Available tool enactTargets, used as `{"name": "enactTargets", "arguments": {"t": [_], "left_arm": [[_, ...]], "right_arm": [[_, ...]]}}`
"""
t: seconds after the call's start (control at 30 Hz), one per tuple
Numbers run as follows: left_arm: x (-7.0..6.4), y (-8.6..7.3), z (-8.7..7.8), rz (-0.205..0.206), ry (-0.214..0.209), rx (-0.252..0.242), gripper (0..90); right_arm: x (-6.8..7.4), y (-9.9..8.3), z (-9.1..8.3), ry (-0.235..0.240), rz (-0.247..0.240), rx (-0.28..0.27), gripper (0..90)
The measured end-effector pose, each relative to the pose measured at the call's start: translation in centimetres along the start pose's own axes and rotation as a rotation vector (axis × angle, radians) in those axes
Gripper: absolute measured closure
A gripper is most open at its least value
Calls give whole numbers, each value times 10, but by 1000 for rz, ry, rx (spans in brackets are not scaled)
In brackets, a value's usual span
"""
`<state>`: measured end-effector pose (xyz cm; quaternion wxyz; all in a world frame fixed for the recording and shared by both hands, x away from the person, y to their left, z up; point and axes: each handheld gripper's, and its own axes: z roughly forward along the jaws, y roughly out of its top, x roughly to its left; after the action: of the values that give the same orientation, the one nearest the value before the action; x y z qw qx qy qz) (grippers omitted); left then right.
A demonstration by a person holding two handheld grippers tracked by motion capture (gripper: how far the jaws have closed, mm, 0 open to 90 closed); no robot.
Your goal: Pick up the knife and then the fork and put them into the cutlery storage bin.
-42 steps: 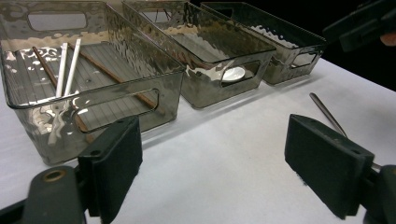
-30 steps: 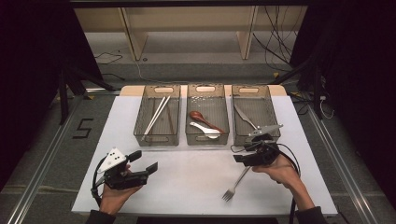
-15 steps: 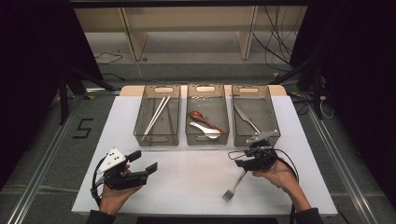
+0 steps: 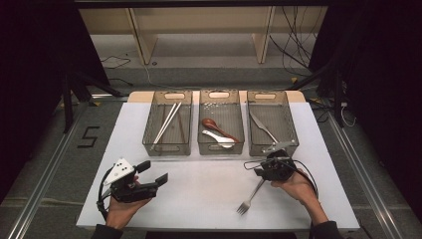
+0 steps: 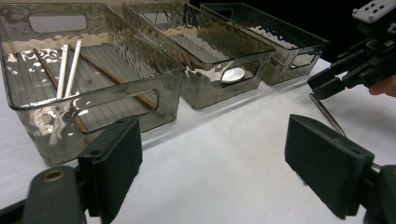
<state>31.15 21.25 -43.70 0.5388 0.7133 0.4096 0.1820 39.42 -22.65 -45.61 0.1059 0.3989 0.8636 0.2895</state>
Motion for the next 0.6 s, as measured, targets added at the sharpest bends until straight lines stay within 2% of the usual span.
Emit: {"name": "enactTargets", "arguments": {"t": [0.3,0.47,0.6], "left_arm": [[0,0,0,1,-1,0,188],[0,0,0,0,-1,0,188],[0,0,0,0,0,1,188]], "right_arm": [[-2,-3,9,-39,-23,31,815],[-5,-5,14,-44,-21,64,867],[-5,-6,14,-45,-19,64,893]]}}
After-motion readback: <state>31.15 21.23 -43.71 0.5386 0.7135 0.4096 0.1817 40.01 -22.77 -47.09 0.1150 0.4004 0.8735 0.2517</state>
